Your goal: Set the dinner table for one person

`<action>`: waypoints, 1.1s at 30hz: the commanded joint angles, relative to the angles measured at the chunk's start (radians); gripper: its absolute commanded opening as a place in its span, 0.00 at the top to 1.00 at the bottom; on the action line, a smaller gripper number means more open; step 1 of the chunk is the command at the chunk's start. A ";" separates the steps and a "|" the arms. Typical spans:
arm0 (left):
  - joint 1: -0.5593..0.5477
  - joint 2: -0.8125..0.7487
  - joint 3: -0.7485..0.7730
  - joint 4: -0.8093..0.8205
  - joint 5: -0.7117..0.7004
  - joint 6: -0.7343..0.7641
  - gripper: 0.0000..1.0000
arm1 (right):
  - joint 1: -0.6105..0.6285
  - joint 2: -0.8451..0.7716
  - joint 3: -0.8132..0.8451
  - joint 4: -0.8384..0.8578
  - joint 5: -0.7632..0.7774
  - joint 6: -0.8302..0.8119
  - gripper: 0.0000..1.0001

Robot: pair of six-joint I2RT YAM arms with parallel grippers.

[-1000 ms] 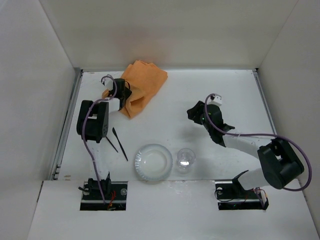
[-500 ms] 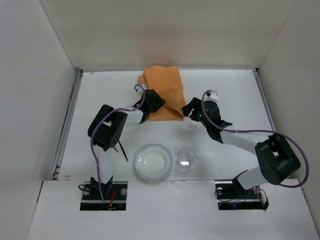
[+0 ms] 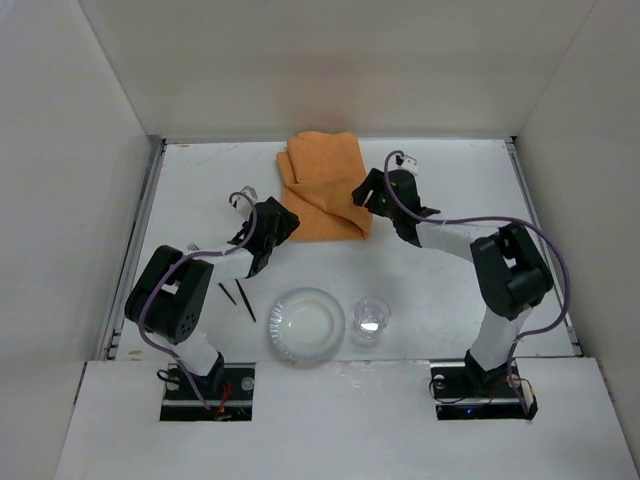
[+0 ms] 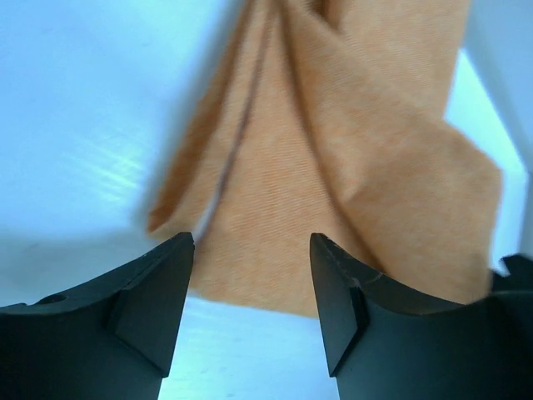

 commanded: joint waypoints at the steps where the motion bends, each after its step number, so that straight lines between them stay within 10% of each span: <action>1: 0.024 -0.012 -0.040 -0.009 -0.049 0.035 0.43 | -0.017 0.062 0.097 -0.030 -0.030 -0.002 0.29; 14: 0.070 0.175 0.043 0.018 0.080 0.056 0.43 | -0.056 0.269 0.330 -0.060 -0.111 0.022 0.40; 21: 0.076 0.245 0.057 0.054 0.137 0.030 0.86 | -0.060 0.276 0.386 -0.060 -0.110 0.050 0.88; 33: 0.102 0.242 0.017 0.092 0.116 0.004 0.95 | -0.347 -0.330 -0.282 0.124 0.099 0.229 0.91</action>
